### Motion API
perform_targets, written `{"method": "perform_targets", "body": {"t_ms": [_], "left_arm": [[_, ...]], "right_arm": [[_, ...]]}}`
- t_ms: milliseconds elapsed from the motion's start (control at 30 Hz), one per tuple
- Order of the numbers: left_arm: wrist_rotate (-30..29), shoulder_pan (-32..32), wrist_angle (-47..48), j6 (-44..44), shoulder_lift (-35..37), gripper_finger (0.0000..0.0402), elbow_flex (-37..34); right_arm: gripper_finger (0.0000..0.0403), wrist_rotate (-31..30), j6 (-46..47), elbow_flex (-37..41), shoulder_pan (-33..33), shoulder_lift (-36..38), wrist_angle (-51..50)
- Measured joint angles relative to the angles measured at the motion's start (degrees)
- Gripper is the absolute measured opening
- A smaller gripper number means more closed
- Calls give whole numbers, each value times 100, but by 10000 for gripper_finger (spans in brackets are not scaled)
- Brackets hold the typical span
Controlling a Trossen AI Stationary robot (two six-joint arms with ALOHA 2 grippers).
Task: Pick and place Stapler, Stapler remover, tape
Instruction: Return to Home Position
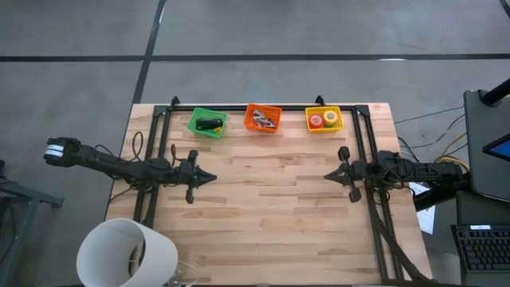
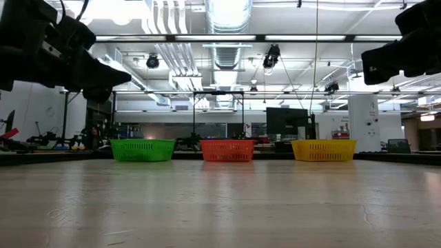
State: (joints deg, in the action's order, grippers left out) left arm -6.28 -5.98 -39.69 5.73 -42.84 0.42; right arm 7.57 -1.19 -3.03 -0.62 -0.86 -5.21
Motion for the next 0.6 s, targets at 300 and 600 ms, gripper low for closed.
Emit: {"method": "perform_targets", "body": {"t_ms": [300,600], "left_arm": [[0,0,95,38,-6,21,-6],[0,0,95,49,-6,18,18]], "right_arm": [[9,-2,105,0,0,-1,0],[9,-2,118,2,0,-2,0]]}}
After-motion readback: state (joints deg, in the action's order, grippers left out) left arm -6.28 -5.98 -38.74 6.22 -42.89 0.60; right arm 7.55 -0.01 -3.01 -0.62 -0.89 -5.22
